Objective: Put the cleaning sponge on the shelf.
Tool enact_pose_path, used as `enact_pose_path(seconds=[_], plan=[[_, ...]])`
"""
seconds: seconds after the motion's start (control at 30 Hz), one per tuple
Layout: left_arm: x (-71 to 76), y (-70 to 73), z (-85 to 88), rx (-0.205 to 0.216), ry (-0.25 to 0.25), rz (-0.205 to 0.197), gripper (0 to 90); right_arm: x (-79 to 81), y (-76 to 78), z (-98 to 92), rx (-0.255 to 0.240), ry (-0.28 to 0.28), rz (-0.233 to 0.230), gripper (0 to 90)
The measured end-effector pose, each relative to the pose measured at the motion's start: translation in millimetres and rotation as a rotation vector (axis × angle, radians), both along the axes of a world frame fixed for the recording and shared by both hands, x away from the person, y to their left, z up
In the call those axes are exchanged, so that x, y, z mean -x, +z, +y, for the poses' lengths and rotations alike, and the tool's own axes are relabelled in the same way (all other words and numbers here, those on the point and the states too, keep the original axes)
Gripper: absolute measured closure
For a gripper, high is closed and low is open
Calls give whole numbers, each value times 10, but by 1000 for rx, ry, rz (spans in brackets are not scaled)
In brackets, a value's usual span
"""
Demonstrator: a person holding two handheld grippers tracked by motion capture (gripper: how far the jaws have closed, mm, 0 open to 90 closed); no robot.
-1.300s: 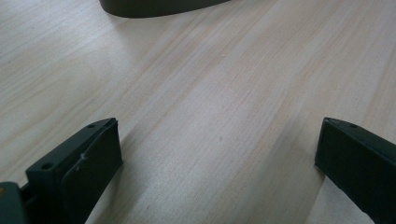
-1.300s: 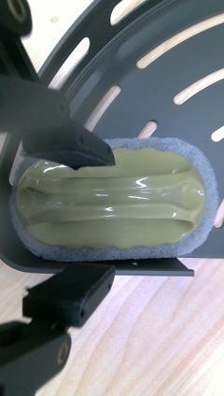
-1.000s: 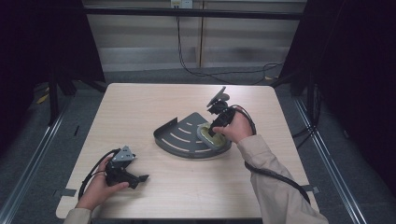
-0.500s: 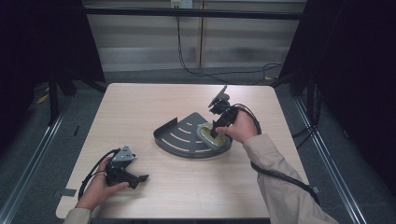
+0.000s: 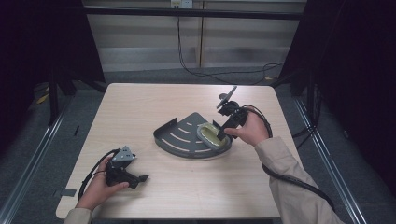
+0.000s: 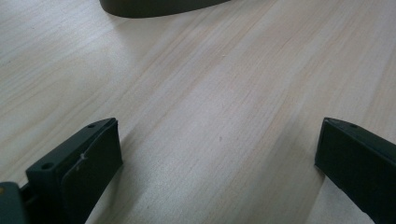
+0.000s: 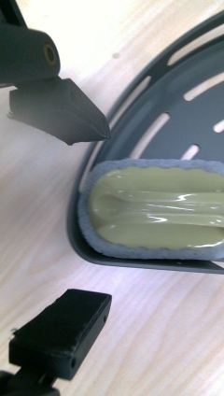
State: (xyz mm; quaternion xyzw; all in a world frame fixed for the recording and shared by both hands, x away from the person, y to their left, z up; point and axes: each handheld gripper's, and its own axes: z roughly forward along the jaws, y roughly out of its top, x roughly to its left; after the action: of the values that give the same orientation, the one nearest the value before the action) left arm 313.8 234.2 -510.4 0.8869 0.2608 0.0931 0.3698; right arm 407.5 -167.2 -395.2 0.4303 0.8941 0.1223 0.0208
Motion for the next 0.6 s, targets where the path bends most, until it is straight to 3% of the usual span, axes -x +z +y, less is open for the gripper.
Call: enact_pose_path(seconds=[0.23, 0.6], plan=[[-1, 0, 1, -1, 0, -3, 0, 90, 55, -102, -17, 23, 0, 147], [0, -1, 0, 1, 1, 0, 1, 271, 60, -169, -33, 92, 41, 149]])
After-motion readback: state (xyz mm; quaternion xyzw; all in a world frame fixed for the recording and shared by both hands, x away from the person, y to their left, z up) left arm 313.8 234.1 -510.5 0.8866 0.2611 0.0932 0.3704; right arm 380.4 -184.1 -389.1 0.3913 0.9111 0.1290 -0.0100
